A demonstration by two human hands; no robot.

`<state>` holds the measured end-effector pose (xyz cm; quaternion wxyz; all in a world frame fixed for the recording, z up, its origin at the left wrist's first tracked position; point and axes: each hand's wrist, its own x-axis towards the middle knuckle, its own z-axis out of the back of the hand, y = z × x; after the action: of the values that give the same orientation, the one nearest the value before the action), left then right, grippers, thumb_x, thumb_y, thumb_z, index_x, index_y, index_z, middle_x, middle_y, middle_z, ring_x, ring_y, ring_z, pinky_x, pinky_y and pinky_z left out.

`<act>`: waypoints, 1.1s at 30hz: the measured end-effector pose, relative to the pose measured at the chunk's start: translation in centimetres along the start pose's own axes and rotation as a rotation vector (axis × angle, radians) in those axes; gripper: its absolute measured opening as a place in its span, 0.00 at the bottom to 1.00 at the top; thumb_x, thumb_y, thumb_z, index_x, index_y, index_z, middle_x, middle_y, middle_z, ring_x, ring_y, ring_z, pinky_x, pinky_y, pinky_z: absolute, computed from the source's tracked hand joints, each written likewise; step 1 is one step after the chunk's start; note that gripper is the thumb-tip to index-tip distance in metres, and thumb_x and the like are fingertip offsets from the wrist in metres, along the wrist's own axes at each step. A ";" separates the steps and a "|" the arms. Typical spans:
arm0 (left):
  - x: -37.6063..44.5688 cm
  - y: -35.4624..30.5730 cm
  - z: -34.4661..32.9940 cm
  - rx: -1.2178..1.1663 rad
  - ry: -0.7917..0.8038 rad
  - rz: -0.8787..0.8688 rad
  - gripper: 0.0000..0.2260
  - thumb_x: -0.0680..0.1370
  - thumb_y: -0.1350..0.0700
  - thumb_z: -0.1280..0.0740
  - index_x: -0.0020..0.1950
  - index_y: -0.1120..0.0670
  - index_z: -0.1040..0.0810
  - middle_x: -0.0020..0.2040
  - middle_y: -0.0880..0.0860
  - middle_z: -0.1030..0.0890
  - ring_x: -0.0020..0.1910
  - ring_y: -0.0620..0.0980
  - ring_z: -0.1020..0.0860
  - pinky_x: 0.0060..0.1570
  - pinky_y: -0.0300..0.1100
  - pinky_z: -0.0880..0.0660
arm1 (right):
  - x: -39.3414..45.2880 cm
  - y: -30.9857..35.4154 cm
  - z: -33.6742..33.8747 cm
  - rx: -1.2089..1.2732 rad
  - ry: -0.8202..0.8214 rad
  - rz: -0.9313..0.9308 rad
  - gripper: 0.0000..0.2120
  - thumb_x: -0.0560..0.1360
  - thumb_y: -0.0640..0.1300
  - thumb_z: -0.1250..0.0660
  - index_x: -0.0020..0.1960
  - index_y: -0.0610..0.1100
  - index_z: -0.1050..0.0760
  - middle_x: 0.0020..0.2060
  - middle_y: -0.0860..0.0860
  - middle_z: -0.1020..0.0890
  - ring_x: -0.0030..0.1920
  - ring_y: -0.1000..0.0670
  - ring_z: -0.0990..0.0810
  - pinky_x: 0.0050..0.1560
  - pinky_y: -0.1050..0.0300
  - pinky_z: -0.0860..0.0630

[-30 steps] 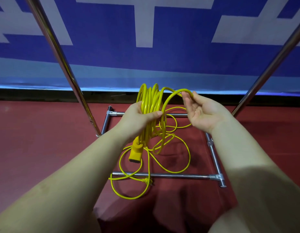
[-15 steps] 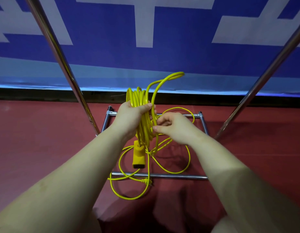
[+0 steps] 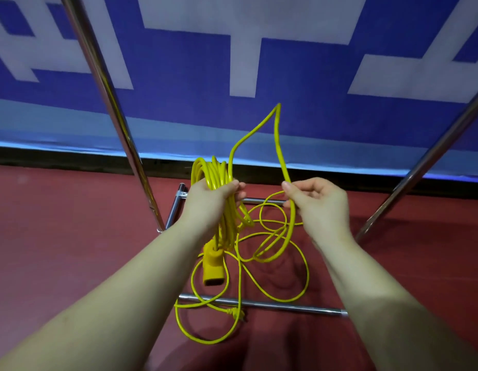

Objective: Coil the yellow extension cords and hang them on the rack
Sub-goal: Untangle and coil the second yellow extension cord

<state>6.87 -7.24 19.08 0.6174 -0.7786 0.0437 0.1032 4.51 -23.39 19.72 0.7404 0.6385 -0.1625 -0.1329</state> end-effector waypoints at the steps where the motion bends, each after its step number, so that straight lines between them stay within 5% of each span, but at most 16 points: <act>1: 0.1 0.0 0.2 0.029 -0.002 -0.011 0.04 0.78 0.63 0.35 0.44 0.60 0.22 0.38 0.51 0.16 0.34 0.43 0.18 0.37 0.41 0.21 | 0.2 0.0 0.3 -0.040 -0.033 0.027 0.10 0.71 0.39 0.28 0.34 0.45 0.26 0.27 0.49 0.21 0.24 0.58 0.22 0.30 0.59 0.24; 7: 0.3 -0.9 1.2 0.084 -0.037 -0.055 0.05 0.78 0.61 0.34 0.42 0.57 0.22 0.36 0.50 0.16 0.32 0.44 0.19 0.29 0.40 0.21 | 1.6 -0.4 2.5 -0.497 -0.089 0.102 0.08 0.72 0.44 0.31 0.35 0.44 0.24 0.24 0.54 0.26 0.31 0.48 0.26 0.36 0.59 0.32; 10: 0.3 -1.1 1.6 0.110 -0.054 -0.077 0.04 0.78 0.61 0.34 0.45 0.59 0.22 0.38 0.50 0.16 0.33 0.43 0.19 0.29 0.39 0.22 | 1.5 -0.2 2.8 -0.678 -0.034 0.100 0.10 0.73 0.46 0.33 0.34 0.45 0.27 0.27 0.53 0.26 0.39 0.43 0.24 0.40 0.54 0.29; 18: 0.3 -1.1 1.8 0.162 -0.015 -0.103 0.02 0.78 0.61 0.35 0.46 0.58 0.23 0.41 0.52 0.16 0.34 0.43 0.18 0.35 0.38 0.21 | 0.4 1.9 2.3 -0.988 0.211 0.273 0.11 0.76 0.50 0.37 0.37 0.47 0.28 0.29 0.54 0.28 0.40 0.44 0.26 0.38 0.57 0.34; 21: 0.0 -1.1 1.6 0.173 0.029 -0.112 0.03 0.78 0.61 0.35 0.45 0.56 0.23 0.41 0.51 0.16 0.37 0.44 0.17 0.38 0.40 0.20 | -0.1 2.2 2.0 -1.100 0.475 0.286 0.14 0.77 0.52 0.38 0.34 0.47 0.29 0.28 0.53 0.29 0.38 0.46 0.27 0.38 0.58 0.34; 23: -0.3 -1.1 1.5 0.194 0.068 -0.115 0.04 0.78 0.61 0.35 0.44 0.55 0.23 0.41 0.51 0.16 0.40 0.46 0.17 0.40 0.43 0.19 | -0.4 2.5 1.7 -1.080 0.699 0.257 0.17 0.77 0.51 0.37 0.31 0.46 0.29 0.26 0.52 0.30 0.34 0.48 0.30 0.36 0.58 0.35; 26: -0.5 -0.8 1.1 0.216 0.154 -0.101 0.02 0.78 0.62 0.35 0.46 0.58 0.22 0.41 0.51 0.16 0.40 0.47 0.17 0.39 0.44 0.19 | -0.4 2.7 1.7 -0.662 0.876 0.117 0.15 0.76 0.51 0.35 0.32 0.48 0.22 0.28 0.47 0.29 0.31 0.49 0.34 0.35 0.55 0.38; 29: -0.8 -0.4 0.9 0.270 0.260 -0.066 0.03 0.77 0.61 0.33 0.49 0.59 0.22 0.41 0.52 0.15 0.39 0.50 0.17 0.36 0.46 0.20 | -0.1 2.7 1.9 -0.341 0.805 0.051 0.16 0.77 0.48 0.35 0.32 0.47 0.21 0.25 0.50 0.30 0.29 0.50 0.37 0.32 0.56 0.42; 33: -1.3 -0.3 0.6 0.307 0.345 -0.059 0.03 0.76 0.58 0.32 0.47 0.57 0.22 0.36 0.53 0.19 0.35 0.50 0.20 0.35 0.42 0.23 | 0.3 2.4 2.0 -0.341 0.566 0.102 0.16 0.77 0.48 0.36 0.31 0.47 0.24 0.21 0.56 0.31 0.24 0.58 0.37 0.28 0.63 0.40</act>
<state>5.61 -6.62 19.46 0.7146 -0.6827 0.1412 -0.0573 3.98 -24.96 22.38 0.8580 0.5082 0.0426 0.0616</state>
